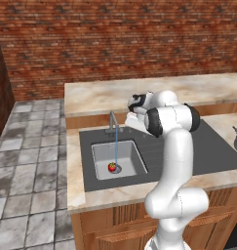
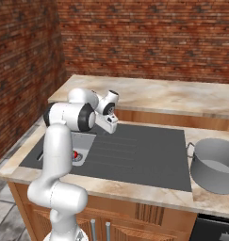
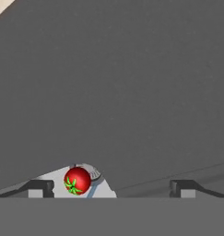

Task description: Dump the tomato from the pot into the sink. Then turn on the water and wash the tomato. Then turn off the water and put the tomato back in the pot.

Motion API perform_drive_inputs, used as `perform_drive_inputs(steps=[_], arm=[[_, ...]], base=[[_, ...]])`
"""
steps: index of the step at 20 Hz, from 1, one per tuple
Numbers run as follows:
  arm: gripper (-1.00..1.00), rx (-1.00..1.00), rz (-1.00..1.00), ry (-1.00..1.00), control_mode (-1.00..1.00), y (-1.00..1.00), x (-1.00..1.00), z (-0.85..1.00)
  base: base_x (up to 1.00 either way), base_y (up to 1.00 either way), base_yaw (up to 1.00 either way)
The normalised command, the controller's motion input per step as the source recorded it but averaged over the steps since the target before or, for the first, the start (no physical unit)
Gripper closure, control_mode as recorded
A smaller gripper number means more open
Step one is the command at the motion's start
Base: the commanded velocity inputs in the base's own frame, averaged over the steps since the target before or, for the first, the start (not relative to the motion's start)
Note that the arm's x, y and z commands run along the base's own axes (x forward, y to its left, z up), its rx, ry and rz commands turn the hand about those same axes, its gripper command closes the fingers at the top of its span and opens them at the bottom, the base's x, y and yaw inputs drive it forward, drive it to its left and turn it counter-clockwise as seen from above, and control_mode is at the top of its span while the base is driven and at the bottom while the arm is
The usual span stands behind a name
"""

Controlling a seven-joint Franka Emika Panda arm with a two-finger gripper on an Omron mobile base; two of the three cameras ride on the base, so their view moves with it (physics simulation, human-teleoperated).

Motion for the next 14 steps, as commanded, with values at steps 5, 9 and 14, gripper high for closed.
perform_drive_inputs(steps=[5,9,14], arm=[[-1.0,0.0,0.0,0.0,-1.0,0.28,0.0,0.0],[-1.0,0.0,0.0,0.0,-1.0,0.49,0.08,0.0],[-1.0,0.01,0.0,0.0,-1.0,0.57,0.02,0.0]], base=[[0.0,0.0,0.0],[0.0,0.0,0.0],[0.0,0.0,0.0]])
